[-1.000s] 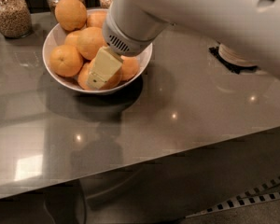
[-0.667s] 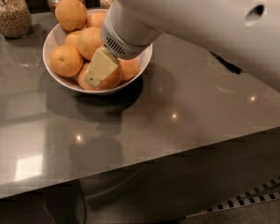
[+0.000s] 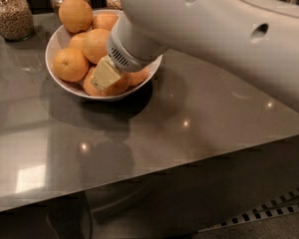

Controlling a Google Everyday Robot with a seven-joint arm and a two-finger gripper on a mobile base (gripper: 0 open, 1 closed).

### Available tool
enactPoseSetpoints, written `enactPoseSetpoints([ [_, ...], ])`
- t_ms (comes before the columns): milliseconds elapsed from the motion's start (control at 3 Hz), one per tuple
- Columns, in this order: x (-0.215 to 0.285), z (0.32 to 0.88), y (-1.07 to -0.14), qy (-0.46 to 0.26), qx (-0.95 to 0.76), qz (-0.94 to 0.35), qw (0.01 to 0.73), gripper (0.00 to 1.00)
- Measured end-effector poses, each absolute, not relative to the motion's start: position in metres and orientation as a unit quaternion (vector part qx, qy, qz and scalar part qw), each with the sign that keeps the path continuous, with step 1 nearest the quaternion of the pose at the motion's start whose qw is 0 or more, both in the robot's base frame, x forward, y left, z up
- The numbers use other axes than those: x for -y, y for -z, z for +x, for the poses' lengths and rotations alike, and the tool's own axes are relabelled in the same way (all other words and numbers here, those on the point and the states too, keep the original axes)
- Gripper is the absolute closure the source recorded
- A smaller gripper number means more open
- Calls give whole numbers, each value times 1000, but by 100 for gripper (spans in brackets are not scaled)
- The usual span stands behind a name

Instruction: Pick orange from white bowl

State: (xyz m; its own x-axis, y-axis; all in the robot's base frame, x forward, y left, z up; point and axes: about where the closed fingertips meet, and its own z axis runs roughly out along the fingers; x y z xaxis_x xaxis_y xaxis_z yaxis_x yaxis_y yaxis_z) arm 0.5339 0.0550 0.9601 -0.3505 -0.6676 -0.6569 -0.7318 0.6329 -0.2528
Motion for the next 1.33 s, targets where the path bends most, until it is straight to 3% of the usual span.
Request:
enactPoseSetpoints([
  [1000,-67,549,-929,-79,-844,-397,353,27],
  [1333,-68,557,-921,-77,-850,-389,347,34],
])
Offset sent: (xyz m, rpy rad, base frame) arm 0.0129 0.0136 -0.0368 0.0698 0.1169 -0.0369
